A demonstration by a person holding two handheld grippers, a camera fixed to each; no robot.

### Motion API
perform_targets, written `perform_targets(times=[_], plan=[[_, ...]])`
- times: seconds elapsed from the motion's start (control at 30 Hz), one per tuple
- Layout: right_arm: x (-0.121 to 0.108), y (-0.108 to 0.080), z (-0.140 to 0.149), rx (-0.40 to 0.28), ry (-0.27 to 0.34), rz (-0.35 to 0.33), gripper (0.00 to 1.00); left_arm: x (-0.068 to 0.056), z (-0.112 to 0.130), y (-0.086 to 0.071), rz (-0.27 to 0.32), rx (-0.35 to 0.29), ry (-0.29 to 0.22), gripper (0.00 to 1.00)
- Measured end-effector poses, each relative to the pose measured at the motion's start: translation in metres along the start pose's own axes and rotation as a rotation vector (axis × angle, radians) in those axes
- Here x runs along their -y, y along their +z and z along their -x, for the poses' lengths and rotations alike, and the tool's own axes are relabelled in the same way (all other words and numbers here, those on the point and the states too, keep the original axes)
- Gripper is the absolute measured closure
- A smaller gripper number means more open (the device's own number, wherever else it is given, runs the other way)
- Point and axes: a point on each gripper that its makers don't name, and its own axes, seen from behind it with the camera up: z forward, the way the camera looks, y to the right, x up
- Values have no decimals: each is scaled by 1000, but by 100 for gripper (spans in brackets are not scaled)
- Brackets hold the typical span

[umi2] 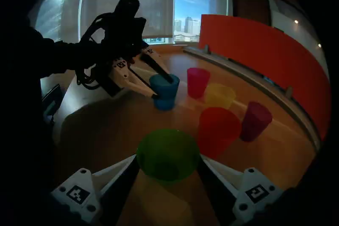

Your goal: Pour water

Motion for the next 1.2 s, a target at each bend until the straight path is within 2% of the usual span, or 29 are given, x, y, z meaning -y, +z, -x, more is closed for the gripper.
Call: perform_targets(times=[0.2,0.27,0.47,0.87,1.2], plan=[[2,2,8,25,-8,-2,10,2,1,0,-3,5,-3,13],[3,3,12,35,-11,-5,11,2,0,-1,-2,5,-1,13],[6,4,5,2,20,-17,11,-1,1,-2,7,8,4,14],[9,4,2,-7,11,-20,11,-4,2,-3,14,16,10,14],[6,1,-12,-58,47,-10,13,-6,0,-7,13,14,11,14]])
